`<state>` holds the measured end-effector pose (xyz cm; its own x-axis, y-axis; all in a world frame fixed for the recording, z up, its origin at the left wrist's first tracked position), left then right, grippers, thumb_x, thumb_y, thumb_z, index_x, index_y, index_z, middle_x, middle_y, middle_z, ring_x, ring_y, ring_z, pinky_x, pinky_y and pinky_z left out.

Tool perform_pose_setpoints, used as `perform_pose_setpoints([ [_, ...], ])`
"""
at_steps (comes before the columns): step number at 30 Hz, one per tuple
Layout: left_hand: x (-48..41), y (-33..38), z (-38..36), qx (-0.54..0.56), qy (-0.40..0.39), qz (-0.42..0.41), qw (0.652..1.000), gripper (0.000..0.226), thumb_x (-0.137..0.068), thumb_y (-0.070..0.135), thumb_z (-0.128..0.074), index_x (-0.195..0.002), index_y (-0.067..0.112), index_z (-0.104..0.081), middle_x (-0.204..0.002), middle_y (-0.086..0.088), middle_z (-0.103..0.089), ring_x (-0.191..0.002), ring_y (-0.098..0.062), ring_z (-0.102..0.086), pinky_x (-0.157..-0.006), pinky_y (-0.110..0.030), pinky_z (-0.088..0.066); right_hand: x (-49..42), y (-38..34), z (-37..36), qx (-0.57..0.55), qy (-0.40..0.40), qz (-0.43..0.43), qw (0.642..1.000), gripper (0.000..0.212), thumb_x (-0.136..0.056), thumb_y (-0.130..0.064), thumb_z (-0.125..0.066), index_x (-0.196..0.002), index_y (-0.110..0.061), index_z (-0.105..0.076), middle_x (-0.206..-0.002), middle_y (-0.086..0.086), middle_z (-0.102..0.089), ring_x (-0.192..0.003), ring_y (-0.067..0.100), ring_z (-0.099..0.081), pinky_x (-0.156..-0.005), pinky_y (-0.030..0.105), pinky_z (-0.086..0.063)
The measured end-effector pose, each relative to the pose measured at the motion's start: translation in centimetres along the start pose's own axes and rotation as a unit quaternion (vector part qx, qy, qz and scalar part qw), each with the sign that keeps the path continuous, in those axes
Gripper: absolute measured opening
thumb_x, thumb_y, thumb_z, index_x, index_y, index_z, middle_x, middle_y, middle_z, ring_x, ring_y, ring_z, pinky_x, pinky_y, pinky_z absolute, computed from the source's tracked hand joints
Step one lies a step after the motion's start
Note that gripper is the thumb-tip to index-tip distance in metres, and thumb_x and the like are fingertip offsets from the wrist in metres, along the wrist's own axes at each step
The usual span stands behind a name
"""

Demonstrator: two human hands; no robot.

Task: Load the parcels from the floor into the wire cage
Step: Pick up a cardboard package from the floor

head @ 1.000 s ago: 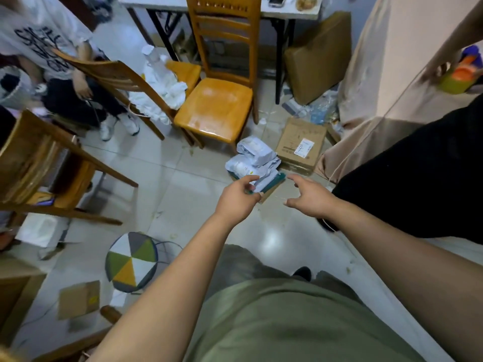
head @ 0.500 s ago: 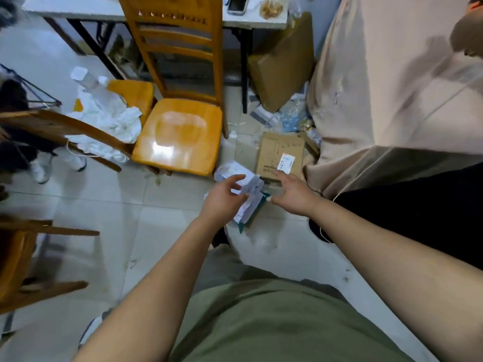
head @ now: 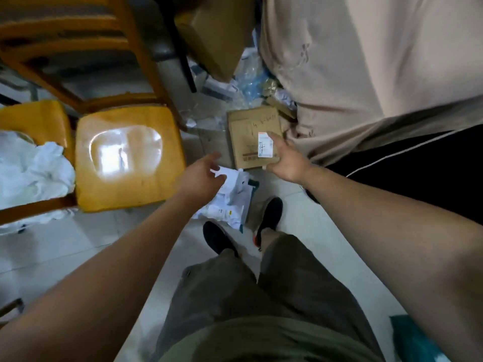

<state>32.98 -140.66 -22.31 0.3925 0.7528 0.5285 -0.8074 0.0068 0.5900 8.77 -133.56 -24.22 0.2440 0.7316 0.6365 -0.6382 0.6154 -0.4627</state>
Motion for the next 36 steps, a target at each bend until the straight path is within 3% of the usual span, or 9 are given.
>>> perform_pose_setpoints([
  [5, -11.6, -2.1, -6.5, 0.038, -0.042, -0.006, 0.998, 0.105, -0.077, 0.046, -0.079, -0.162, 0.039, -0.017, -0.145, -0.011, -0.05, -0.13, -0.028, -0.054, -0.107, -0.047, -0.049, -10.6, 7.1, -1.0, 0.036, -0.012, -0.034, 0.999, 0.121, -0.066, -0.058, -0.079, -0.161, -0.045, -0.005, -0.159, 0.022, -0.029, -0.148, 0.037, -0.032, -0.119, 0.041, -0.035],
  [8, -18.7, -3.3, -10.8, 0.071, -0.064, -0.01, 0.995, 0.142, -0.063, 0.053, -0.09, -0.161, 0.042, 0.012, -0.162, -0.012, -0.028, -0.149, -0.034, -0.032, -0.117, -0.058, -0.035, -18.1, 11.1, -2.6, 0.049, -0.027, -0.015, 0.998, 0.126, -0.061, -0.069, -0.08, -0.159, -0.048, -0.003, -0.163, 0.022, -0.025, -0.15, 0.038, -0.028, -0.119, 0.042, -0.034],
  [11, -25.6, -3.7, -15.3, 0.064, -0.083, -0.093, 0.99, 0.157, -0.049, 0.064, -0.087, -0.16, 0.024, 0.016, -0.169, -0.017, 0.001, -0.155, -0.041, -0.003, -0.124, -0.061, -0.014, -26.1, 14.7, -4.9, 0.068, -0.04, 0.003, 0.997, 0.12, -0.075, -0.054, -0.085, -0.161, -0.043, -0.002, -0.164, 0.027, -0.02, -0.151, 0.041, -0.024, -0.116, 0.036, -0.031],
  [14, -33.1, -6.8, -20.7, 0.05, -0.101, -0.095, 0.989, 0.171, -0.033, 0.084, -0.081, -0.158, 0.028, 0.021, -0.17, -0.017, 0.012, -0.155, -0.043, 0.013, -0.123, -0.066, -0.004, -33.9, 18.8, -8.0, 0.08, -0.033, 0.006, 0.996, 0.127, -0.067, -0.062, -0.086, -0.157, -0.055, 0.004, -0.168, 0.022, -0.005, -0.153, 0.043, -0.019, -0.119, 0.042, -0.029],
  [17, -39.3, -11.4, -25.6, 0.057, -0.118, -0.012, 0.991, 0.167, -0.042, 0.058, -0.095, -0.159, 0.041, 0.022, -0.167, -0.015, 0.027, -0.152, -0.041, 0.024, -0.124, -0.063, -0.009, -39.8, 23.1, -10.6, 0.084, -0.02, -0.007, 0.996, 0.137, -0.06, -0.065, -0.089, -0.153, -0.06, 0.011, -0.169, 0.017, 0.016, -0.156, 0.04, 0.004, -0.125, 0.053, -0.017],
  [20, -42.8, -14.9, -28.3, 0.062, -0.109, 0.044, 0.991, 0.16, -0.051, 0.034, -0.102, -0.155, 0.055, 0.019, -0.161, -0.015, 0.04, -0.152, -0.036, 0.024, -0.122, -0.052, -0.015, -43.0, 26.4, -12.2, 0.047, -0.01, -0.013, 0.999, 0.147, -0.054, -0.059, -0.095, -0.152, -0.06, 0.014, -0.168, 0.017, 0.018, -0.156, 0.036, 0.01, -0.124, 0.051, -0.012],
  [26, -44.6, -17.5, -29.4, 0.111, -0.068, 0.027, 0.991, 0.159, -0.05, 0.034, -0.102, -0.155, 0.056, 0.016, -0.167, -0.01, -0.007, -0.155, -0.033, -0.016, -0.119, -0.053, -0.028, -44.9, 28.6, -13.8, -0.093, -0.018, 0.062, 0.994, 0.149, -0.053, -0.046, -0.101, -0.156, -0.056, 0.007, -0.172, -0.006, -0.005, -0.156, 0.009, -0.008, -0.125, 0.03, -0.017],
  [33, -43.7, -15.5, -27.9, 0.125, -0.045, 0.022, 0.991, 0.16, -0.049, 0.03, -0.103, -0.153, 0.061, 0.015, -0.166, -0.01, -0.014, -0.152, -0.031, -0.024, -0.119, -0.053, -0.033, -43.9, 27.0, -12.5, -0.114, 0.02, 0.046, 0.992, 0.149, -0.053, -0.033, -0.101, -0.156, -0.058, 0.004, -0.172, -0.004, -0.002, -0.157, 0.012, -0.001, -0.124, 0.028, -0.014],
  [36, -43.1, -14.1, -26.0, 0.108, -0.032, -0.008, 0.994, 0.159, -0.051, 0.031, -0.102, -0.156, 0.055, 0.016, -0.169, -0.01, -0.01, -0.155, -0.032, -0.018, -0.121, -0.051, -0.025, -43.0, 25.3, -10.6, -0.114, 0.032, 0.059, 0.991, 0.15, -0.048, -0.039, -0.101, -0.152, -0.065, 0.004, -0.172, -0.002, 0.001, -0.158, 0.017, 0.0, -0.127, 0.044, -0.015],
])
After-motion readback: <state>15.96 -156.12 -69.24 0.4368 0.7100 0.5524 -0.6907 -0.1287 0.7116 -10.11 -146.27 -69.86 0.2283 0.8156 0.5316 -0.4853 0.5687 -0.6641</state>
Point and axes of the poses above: each hand's wrist, its own x-axis away from the middle knuckle, its own z-axis out of the back of the hand, y = z × x, the point moved 4 cm from there along -x, towards the middle knuckle
